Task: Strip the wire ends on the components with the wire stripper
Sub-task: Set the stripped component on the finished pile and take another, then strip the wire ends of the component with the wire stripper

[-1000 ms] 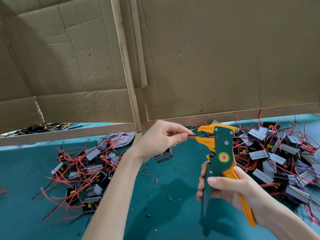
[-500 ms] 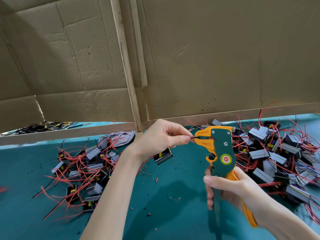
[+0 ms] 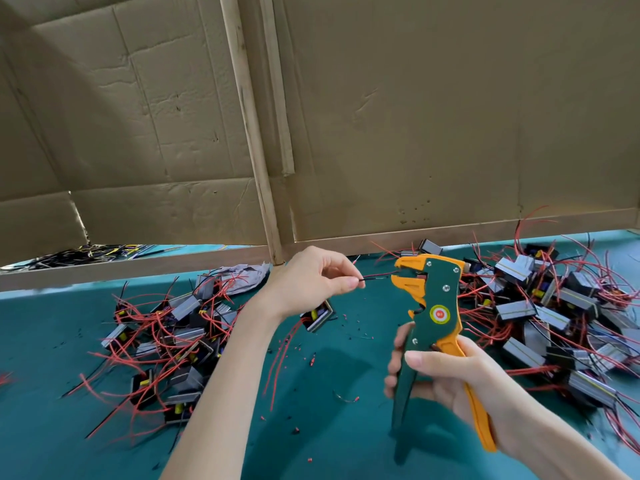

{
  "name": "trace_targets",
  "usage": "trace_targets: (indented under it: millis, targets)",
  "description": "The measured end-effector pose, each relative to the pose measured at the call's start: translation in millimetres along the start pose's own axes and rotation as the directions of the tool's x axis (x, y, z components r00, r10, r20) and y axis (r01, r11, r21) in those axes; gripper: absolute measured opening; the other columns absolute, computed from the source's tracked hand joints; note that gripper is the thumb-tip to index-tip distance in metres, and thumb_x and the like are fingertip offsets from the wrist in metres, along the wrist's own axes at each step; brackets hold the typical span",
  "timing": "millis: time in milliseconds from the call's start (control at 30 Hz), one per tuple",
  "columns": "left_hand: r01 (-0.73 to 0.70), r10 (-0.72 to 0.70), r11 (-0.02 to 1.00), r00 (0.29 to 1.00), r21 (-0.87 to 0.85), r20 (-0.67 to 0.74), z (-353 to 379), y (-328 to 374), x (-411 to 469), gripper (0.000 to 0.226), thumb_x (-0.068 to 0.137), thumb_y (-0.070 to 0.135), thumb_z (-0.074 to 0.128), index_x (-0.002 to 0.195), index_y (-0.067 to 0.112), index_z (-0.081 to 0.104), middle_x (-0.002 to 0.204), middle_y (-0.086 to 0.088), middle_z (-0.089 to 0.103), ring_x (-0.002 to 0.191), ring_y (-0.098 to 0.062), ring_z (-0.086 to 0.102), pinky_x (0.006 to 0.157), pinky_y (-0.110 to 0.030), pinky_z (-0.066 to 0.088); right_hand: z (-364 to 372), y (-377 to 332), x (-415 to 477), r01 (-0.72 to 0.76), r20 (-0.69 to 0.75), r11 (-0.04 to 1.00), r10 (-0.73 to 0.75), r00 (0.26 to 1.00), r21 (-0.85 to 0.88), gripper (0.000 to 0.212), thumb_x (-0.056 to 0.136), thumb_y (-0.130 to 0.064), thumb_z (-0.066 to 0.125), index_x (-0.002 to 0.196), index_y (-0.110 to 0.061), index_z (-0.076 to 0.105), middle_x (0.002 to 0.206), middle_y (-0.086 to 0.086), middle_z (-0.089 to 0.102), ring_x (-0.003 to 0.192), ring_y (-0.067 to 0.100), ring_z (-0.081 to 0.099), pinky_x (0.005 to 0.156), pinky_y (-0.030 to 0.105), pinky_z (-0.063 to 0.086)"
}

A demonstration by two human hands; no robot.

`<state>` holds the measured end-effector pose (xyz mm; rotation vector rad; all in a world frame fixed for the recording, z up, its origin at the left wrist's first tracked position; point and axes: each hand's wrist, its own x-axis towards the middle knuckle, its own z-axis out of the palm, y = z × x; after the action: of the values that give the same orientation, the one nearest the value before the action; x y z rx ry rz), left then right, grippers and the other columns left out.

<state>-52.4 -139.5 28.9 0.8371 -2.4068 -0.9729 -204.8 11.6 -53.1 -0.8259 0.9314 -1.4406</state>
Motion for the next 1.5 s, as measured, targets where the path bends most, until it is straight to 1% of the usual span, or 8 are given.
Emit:
trace_targets:
  millis: [333,500,700,800,900,1067,1267,1500]
  targets:
    - [-0.322,0.349,0.936,0.784,0.144,-0.513,29,44,18,0.012,0.088,0.004,0.065,0.09,0.011,0.075,0.076,0.011,0.06,0.068,0.005,0.052,0.066,-0.008,0.038,-10,6,4,-0.17,-0.142,0.983,0.178,0.974,0.067,0.035,0.059,-0.006,0.073,0.091,0.003,0.061,0.078,0.026,0.064,0.07,0.039,0.067,0.064,0.046,0.058]
    - [-0.437,0.429,0.899,0.864,0.031,-0.262,73,93,51,0.02,0.09,0.001,0.06,0.106,0.003,0.072,0.115,-0.014,0.065,0.098,-0.021,0.063,0.092,-0.031,0.048,-6,2,0,-0.251,-0.091,0.958,0.265,0.96,0.136,0.041,0.056,0.003,0.072,0.093,0.002,0.057,0.078,0.024,0.062,0.067,0.036,0.064,0.066,0.048,0.059]
    - [-0.29,0.278,0.956,0.944,0.045,0.18,84,81,43,0.037,0.094,0.005,0.056,0.129,0.016,0.061,0.155,-0.012,0.029,0.131,-0.025,0.047,0.108,-0.025,0.036,-5,0,2,-0.272,-0.116,0.95,0.291,0.95,0.155,0.033,0.06,-0.003,0.065,0.092,0.002,0.057,0.075,0.024,0.063,0.063,0.035,0.065,0.065,0.047,0.059]
    - [-0.166,0.15,0.973,0.983,0.162,0.107,52,48,27,0.035,0.096,0.009,0.053,0.129,0.016,0.061,0.14,-0.006,0.05,0.11,-0.02,0.06,0.08,-0.011,0.038,-6,1,4,-0.275,-0.121,0.943,0.3,0.946,0.187,0.035,0.056,-0.003,0.066,0.09,0.002,0.057,0.076,0.025,0.063,0.063,0.036,0.066,0.06,0.046,0.06]
    - [0.143,-0.133,0.861,0.99,0.487,-0.056,11,-3,14,0.038,0.098,0.013,0.045,0.135,0.023,0.053,0.141,-0.009,0.047,0.123,-0.025,0.049,0.094,-0.024,0.036,-9,3,5,-0.264,-0.123,0.943,0.292,0.948,0.202,0.037,0.055,-0.003,0.069,0.09,0.002,0.057,0.077,0.025,0.063,0.064,0.036,0.066,0.06,0.046,0.059]
    - [0.669,-0.488,0.429,0.737,0.606,-0.468,-44,-69,-9,0.043,0.096,0.029,0.047,0.138,0.022,0.04,0.151,-0.02,0.024,0.141,-0.037,0.013,0.109,-0.057,0.019,-14,7,8,-0.269,-0.138,0.943,0.298,0.945,0.195,0.041,0.054,-0.003,0.071,0.093,0.004,0.058,0.08,0.026,0.064,0.068,0.039,0.067,0.063,0.048,0.058]
    - [0.782,-0.583,0.56,0.606,0.273,-0.541,-59,-133,-23,0.062,0.1,0.055,0.017,0.153,0.03,0.001,0.157,-0.014,0.021,0.144,-0.034,0.015,0.113,-0.059,0.012,-14,10,9,-0.282,-0.128,0.949,0.299,0.945,0.139,0.045,0.048,0.007,0.073,0.091,0.004,0.06,0.078,0.026,0.063,0.067,0.04,0.066,0.062,0.048,0.059]
    - [0.697,-0.42,0.699,0.581,0.16,-0.697,-63,-147,-21,0.03,0.093,0.033,0.059,0.12,0.021,0.058,0.115,-0.009,0.065,0.126,-0.029,0.041,0.106,-0.053,0.03,-10,8,6,-0.27,-0.152,0.958,0.282,0.947,0.099,0.036,0.06,-0.005,0.068,0.094,0.006,0.059,0.078,0.027,0.064,0.066,0.039,0.066,0.061,0.046,0.059]
